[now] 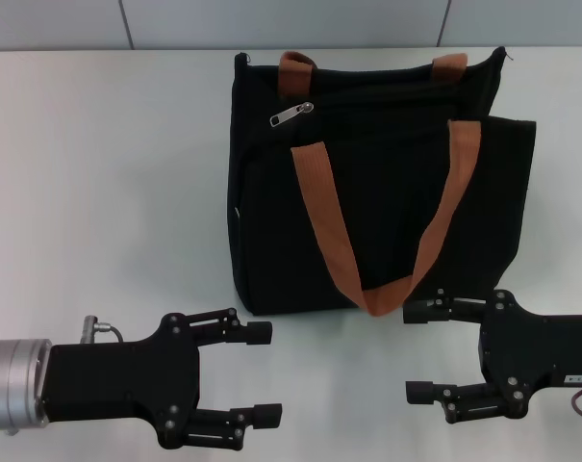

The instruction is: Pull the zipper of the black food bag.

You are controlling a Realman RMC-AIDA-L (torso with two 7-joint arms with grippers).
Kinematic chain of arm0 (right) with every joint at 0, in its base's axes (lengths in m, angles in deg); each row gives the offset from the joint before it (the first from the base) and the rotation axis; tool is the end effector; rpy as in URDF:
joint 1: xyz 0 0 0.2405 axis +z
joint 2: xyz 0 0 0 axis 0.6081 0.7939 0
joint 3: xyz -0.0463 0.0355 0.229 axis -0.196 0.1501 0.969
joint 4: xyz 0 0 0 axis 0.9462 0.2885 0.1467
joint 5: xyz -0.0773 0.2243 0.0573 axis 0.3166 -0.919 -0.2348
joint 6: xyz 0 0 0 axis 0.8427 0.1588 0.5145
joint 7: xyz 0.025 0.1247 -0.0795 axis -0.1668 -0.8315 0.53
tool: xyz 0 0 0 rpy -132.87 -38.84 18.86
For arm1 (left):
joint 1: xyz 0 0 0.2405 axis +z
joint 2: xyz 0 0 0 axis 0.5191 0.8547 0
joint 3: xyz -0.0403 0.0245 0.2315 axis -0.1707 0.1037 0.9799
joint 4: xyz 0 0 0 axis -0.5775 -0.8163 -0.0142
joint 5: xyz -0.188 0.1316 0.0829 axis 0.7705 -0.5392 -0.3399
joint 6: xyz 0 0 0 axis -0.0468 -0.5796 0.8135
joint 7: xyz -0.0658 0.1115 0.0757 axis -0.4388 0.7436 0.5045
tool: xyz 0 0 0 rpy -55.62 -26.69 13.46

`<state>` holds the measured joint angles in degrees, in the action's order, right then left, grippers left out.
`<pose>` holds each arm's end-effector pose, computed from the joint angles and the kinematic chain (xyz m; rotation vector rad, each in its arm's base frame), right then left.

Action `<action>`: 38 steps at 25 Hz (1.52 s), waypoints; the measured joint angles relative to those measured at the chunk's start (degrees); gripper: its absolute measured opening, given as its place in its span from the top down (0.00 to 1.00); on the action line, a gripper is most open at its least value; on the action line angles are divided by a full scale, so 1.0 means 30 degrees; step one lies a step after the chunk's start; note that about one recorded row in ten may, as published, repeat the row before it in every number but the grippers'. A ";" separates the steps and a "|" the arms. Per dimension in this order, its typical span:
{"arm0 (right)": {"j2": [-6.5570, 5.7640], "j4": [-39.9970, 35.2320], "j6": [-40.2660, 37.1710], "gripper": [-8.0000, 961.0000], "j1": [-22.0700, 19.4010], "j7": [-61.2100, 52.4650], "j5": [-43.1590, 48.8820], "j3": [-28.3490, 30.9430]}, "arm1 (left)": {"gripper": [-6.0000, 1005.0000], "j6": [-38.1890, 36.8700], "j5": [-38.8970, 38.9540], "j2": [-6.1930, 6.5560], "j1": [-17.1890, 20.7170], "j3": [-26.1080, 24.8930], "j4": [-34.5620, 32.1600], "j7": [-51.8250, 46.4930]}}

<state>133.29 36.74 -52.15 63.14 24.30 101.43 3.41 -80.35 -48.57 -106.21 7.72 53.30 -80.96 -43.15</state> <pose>0.2890 0.2627 -0.0193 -2.9486 0.3119 0.8978 -0.2802 0.2476 -0.0387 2.9313 0.3500 1.0230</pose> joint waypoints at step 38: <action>-0.0001 0.0175 -0.0252 0.15 0.0039 -0.0001 -0.0030 0.0175 | 0.24 0.4359 0.2367 -0.0092 -0.1953 -0.7562 0.0340 -0.0429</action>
<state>133.29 37.27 -52.91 63.25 24.29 101.34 3.93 -67.27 -41.46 -106.48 1.86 30.62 -79.94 -44.44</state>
